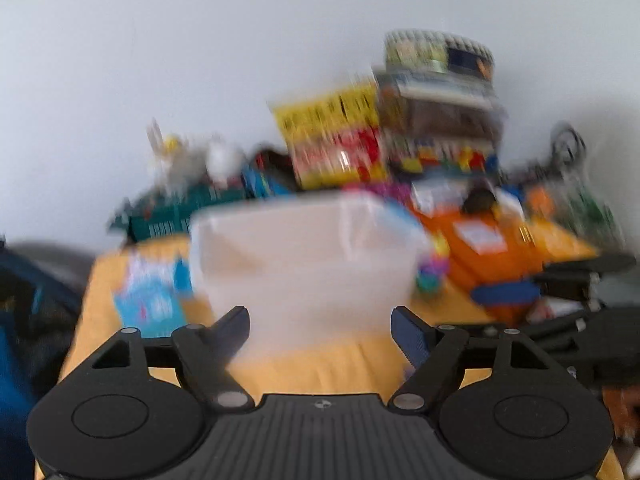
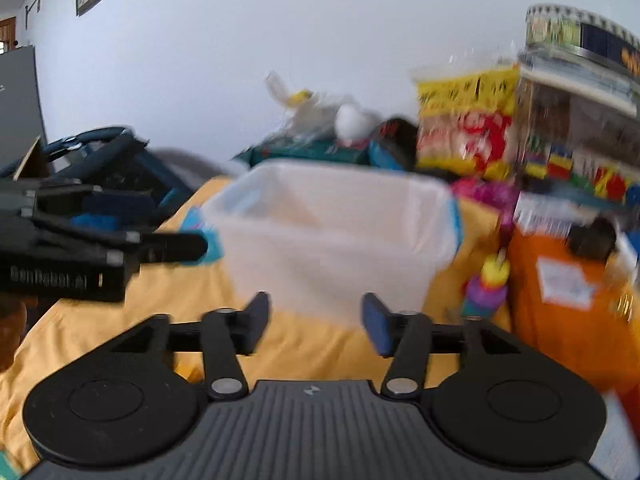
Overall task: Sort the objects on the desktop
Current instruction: 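Hold both blocks over the white bin and open both tools, then move both open tools back over the toy pile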
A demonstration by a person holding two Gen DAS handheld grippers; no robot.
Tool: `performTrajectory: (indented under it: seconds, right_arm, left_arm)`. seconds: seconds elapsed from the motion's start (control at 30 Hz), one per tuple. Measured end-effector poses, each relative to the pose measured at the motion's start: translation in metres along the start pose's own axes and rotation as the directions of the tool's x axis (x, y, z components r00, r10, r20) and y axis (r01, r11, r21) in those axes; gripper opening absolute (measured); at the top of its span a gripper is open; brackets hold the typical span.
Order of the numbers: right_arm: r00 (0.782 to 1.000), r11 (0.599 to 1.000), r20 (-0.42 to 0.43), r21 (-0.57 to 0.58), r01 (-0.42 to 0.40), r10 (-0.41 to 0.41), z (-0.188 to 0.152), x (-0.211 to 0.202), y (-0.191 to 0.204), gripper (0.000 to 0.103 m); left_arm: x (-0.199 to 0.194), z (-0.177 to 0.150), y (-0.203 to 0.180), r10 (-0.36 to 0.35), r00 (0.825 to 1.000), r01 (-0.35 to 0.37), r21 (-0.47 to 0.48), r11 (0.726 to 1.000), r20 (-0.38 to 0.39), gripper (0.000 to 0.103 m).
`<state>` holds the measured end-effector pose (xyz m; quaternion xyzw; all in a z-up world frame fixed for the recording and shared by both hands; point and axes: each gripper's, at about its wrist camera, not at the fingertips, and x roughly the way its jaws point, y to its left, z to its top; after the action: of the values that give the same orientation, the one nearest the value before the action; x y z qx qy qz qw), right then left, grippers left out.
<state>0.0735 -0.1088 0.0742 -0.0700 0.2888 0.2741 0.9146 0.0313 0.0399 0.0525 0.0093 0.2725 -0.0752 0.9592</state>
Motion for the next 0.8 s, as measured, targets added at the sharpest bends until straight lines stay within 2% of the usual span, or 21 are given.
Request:
performTrajectory:
  seconds: [0.1, 0.17, 0.27, 0.4, 0.5, 0.7, 0.8]
  right_arm:
    - [0.998, 1.0, -0.058, -0.025, 0.018, -0.019, -0.03, -0.005, 0.014, 0.067]
    - [0.998, 0.999, -0.061, -0.036, 0.017, -0.019, -0.05, -0.009, 0.021, 0.067]
    - [0.996, 1.0, -0.086, 0.014, 0.009, -0.008, -0.071, -0.016, 0.022, 0.067]
    - [0.985, 0.997, -0.168, 0.067, -0.025, 0.036, -0.088, -0.018, 0.022, 0.064]
    - [0.982, 0.998, -0.184, 0.064, -0.022, 0.034, -0.099, -0.024, 0.03, 0.063]
    - [0.973, 0.999, -0.228, 0.038, -0.014, 0.022, -0.106, -0.025, 0.043, 0.065]
    - [0.971, 0.999, -0.237, 0.043, -0.02, 0.029, -0.109, -0.025, 0.045, 0.065]
  left_arm:
    - [-0.002, -0.032, -0.012, -0.072, 0.992, 0.075, 0.028, 0.997, -0.101, 0.081]
    - [0.001, -0.052, -0.02, -0.084, 0.979, 0.096, 0.057, 0.994, -0.183, 0.081]
    - [-0.003, -0.073, -0.025, -0.083, 0.966, 0.104, 0.076, 0.992, -0.246, 0.081]
    - [-0.01, -0.095, -0.034, -0.052, 0.957, 0.096, 0.141, 0.985, -0.285, 0.081]
    - [-0.016, -0.105, -0.037, -0.033, 0.956, 0.09, 0.184, 0.979, -0.29, 0.081]
    - [-0.022, -0.114, -0.038, -0.067, 0.948, 0.125, 0.171, 0.977, -0.31, 0.08]
    - [-0.022, -0.117, -0.039, -0.055, 0.945, 0.114, 0.167, 0.979, -0.321, 0.079]
